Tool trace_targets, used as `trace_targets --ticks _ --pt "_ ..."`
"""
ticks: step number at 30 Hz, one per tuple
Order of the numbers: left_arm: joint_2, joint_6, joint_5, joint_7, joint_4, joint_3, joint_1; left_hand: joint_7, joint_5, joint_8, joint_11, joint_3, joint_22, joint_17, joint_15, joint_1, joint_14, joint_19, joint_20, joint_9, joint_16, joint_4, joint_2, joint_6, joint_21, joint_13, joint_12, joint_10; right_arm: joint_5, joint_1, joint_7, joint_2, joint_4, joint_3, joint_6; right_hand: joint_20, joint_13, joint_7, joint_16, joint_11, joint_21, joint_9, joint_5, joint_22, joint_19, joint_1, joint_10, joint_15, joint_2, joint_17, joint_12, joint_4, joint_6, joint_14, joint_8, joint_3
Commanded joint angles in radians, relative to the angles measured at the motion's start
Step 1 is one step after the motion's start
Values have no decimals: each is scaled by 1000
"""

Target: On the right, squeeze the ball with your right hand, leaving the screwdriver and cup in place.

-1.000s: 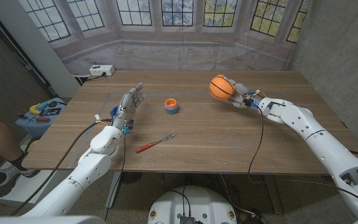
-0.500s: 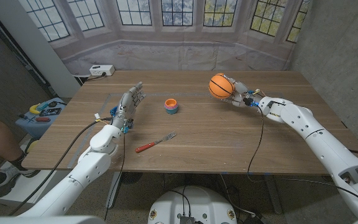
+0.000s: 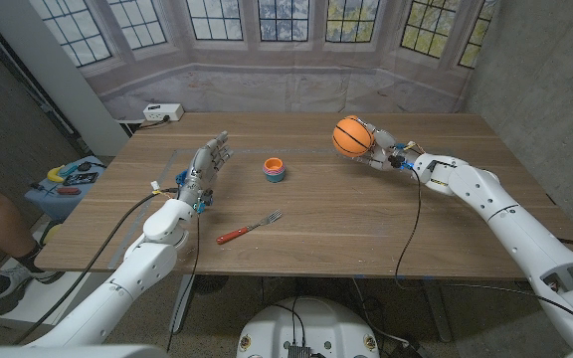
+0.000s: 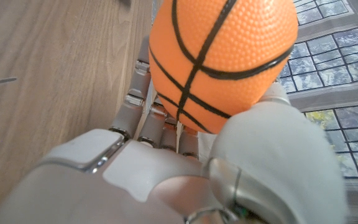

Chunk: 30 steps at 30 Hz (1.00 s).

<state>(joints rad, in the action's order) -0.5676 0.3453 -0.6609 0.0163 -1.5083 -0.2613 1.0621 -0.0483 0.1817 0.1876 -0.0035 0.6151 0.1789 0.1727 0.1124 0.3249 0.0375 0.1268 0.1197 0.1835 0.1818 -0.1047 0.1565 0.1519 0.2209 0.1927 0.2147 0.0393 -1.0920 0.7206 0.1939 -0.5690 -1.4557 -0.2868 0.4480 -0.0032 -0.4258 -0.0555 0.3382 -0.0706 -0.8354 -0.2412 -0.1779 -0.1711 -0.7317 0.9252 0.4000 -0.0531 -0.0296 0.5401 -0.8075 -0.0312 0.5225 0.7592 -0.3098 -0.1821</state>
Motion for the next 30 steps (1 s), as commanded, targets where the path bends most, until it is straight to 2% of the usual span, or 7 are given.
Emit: trace_targets --ticks 1,15,16,24,30 --pt "-3 -2 -3 6 3 2 -1 1 7 2 8 3 4 1 9 -10 0 9 -2 4 -1 -4 1 10 -2 3 -3 3 -11 -1 20 3 5 1 6 13 -1 -8 -12 -12 8 1 -5 -2 -2 -13 -17 7 12 -2 11 5 -13 -17 11 6" --pt "-4 -9 -4 7 3 -1 -3 1 7 2 9 3 4 1 10 -11 -1 9 -2 4 -1 -4 2 10 -3 3 -3 4 -13 -5 90 0 27 -1 -11 45 17 -31 -53 -35 35 4 -4 -2 21 -76 -72 68 5 -19 51 18 -67 -83 47 24" --pt "-5 -10 -4 7 2 -1 -3 2 7 2 9 3 4 1 10 -11 -1 9 -2 4 -1 -4 2 10 -3 3 -3 4 -12 -6 95 -1 29 -2 -12 49 19 -33 -56 -45 39 4 -3 -2 26 -81 -82 72 4 -20 57 18 -72 -87 50 26" --pt "-7 -14 -3 0 -8 1 2 2 7 2 7 3 4 1 11 -11 -1 10 -2 4 -1 -4 2 11 -4 3 -3 3 -18 -10 114 3 40 -2 -10 58 19 -41 -66 -60 51 6 -1 -2 34 -114 -100 84 4 -27 70 29 -84 -102 59 35" --pt "-6 -19 -3 -4 -13 0 4 2 7 2 7 3 4 1 11 -11 -1 10 -3 4 -1 -4 2 10 -4 3 -4 3 -33 -12 121 9 52 3 4 63 18 -45 -72 -69 58 6 -2 -3 36 -123 -110 96 7 -32 77 29 -109 -111 72 35"
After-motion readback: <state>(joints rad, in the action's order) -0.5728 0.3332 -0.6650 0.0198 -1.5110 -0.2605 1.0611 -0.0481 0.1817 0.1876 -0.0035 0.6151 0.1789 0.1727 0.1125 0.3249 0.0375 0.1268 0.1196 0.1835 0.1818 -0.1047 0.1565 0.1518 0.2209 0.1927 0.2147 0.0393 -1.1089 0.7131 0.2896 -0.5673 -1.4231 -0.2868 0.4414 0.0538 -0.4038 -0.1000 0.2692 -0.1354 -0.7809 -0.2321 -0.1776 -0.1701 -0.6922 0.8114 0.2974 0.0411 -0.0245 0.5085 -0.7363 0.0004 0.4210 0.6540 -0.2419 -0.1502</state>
